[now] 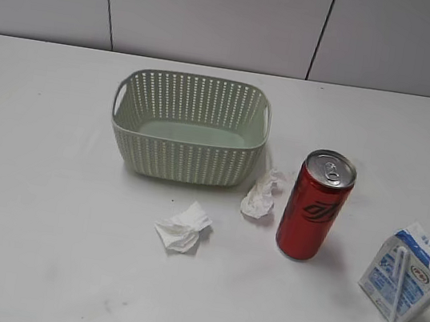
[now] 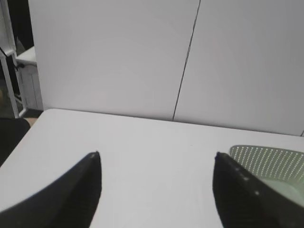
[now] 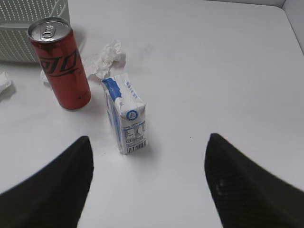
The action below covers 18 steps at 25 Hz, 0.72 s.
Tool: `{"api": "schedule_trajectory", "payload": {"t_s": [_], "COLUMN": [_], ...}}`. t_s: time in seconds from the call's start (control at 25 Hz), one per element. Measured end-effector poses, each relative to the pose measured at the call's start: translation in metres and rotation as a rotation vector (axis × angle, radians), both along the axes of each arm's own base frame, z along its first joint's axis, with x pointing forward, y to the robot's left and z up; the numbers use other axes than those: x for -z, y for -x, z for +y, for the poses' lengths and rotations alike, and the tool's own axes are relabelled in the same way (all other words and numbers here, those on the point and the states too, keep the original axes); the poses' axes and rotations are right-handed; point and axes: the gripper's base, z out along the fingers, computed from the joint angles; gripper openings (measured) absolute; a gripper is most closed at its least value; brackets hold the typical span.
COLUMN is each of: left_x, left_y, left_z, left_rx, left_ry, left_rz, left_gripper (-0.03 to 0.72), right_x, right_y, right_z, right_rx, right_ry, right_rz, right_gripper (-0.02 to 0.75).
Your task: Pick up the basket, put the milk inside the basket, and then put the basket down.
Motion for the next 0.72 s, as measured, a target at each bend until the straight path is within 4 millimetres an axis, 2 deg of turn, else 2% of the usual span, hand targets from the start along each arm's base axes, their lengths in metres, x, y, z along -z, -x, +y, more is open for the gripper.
{"api": "schedule_trajectory", "payload": {"t_s": [0.24,0.4,0.56,0.72], "left_x": [-0.020,-0.022,-0.016,0.001], "left_y": [-0.074,-0.125,-0.174,-0.214], "left_z": [0.000,-0.005,-0.020,-0.044], "left_rx": [0.005,0.042,0.106,0.182], "left_ry": [0.013,0.003,-0.020,-0.051], "left_rz": [0.183,0.322,0.440,0.563], "left_gripper": [0.554,0.554,0.554,0.554], "right_x": [0.000,0.000,0.000,0.000], "right_y": [0.000,0.000,0.000,0.000], "right_z": [0.000,0.000,0.000,0.000], "right_rx": [0.000,0.000,0.000,0.000], "right_ry": [0.000,0.000,0.000,0.000], "right_rz": [0.000,0.000,0.000,-0.001], "right_gripper": [0.573,0.573,0.573,0.573]}}
